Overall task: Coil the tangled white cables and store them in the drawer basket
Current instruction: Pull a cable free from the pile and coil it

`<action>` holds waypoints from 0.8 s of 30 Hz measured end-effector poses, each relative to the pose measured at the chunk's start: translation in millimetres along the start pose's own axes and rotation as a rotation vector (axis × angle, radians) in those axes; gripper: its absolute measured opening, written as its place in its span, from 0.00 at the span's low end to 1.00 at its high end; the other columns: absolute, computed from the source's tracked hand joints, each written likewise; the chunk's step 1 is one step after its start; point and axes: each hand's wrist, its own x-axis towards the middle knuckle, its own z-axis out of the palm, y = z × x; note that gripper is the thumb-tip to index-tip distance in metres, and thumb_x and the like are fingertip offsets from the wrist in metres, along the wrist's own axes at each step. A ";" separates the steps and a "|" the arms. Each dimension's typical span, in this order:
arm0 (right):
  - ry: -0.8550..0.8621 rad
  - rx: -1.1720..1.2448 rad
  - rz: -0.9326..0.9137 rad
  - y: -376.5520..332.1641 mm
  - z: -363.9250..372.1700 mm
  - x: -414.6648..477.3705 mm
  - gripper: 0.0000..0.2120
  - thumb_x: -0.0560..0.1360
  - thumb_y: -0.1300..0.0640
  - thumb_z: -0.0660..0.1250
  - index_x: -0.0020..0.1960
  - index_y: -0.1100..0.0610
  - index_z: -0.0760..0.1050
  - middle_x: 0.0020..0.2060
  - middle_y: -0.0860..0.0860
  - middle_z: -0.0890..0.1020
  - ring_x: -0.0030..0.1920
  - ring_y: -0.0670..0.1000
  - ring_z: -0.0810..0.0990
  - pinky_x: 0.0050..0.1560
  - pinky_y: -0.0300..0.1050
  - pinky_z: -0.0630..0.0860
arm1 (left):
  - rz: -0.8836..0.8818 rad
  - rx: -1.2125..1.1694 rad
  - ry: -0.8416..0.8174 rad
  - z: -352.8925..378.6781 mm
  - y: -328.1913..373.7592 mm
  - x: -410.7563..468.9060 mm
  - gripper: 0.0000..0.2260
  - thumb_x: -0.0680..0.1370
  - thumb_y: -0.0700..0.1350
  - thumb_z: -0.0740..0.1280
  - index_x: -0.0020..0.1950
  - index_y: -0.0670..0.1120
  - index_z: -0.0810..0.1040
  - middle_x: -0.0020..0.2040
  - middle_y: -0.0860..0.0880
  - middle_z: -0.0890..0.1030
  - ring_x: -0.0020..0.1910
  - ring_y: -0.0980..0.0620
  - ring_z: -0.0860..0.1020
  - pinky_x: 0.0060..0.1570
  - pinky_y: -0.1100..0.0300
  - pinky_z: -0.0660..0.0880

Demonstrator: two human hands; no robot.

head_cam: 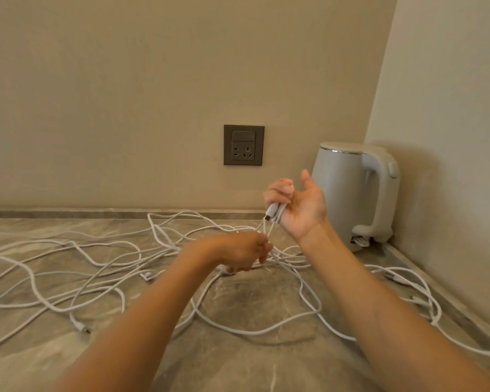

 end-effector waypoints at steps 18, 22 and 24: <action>0.297 -1.223 -0.239 10.8 -18.6 5.5 0.38 0.77 0.33 0.35 0.25 0.58 0.64 0.16 0.50 0.67 0.21 0.48 0.66 0.29 0.42 0.64 | 0.213 0.185 0.195 -28.3 13.3 -20.5 0.10 0.78 0.45 0.63 0.39 0.46 0.80 0.30 0.55 0.73 0.28 0.61 0.70 0.30 0.70 0.65; 0.173 -1.333 0.023 10.7 -19.7 6.8 0.45 0.71 0.29 0.29 0.16 0.56 0.67 0.18 0.53 0.67 0.20 0.47 0.65 0.23 0.38 0.65 | 0.216 0.112 0.391 -36.2 11.7 -24.8 0.10 0.76 0.45 0.66 0.36 0.46 0.80 0.25 0.54 0.72 0.22 0.58 0.67 0.28 0.67 0.63; 0.103 -1.327 0.136 9.6 -18.2 6.4 0.46 0.70 0.27 0.29 0.19 0.57 0.71 0.22 0.53 0.68 0.21 0.47 0.65 0.20 0.36 0.63 | 0.217 0.089 0.492 -39.4 8.3 -24.5 0.11 0.77 0.45 0.65 0.37 0.44 0.81 0.26 0.52 0.73 0.24 0.57 0.66 0.30 0.61 0.64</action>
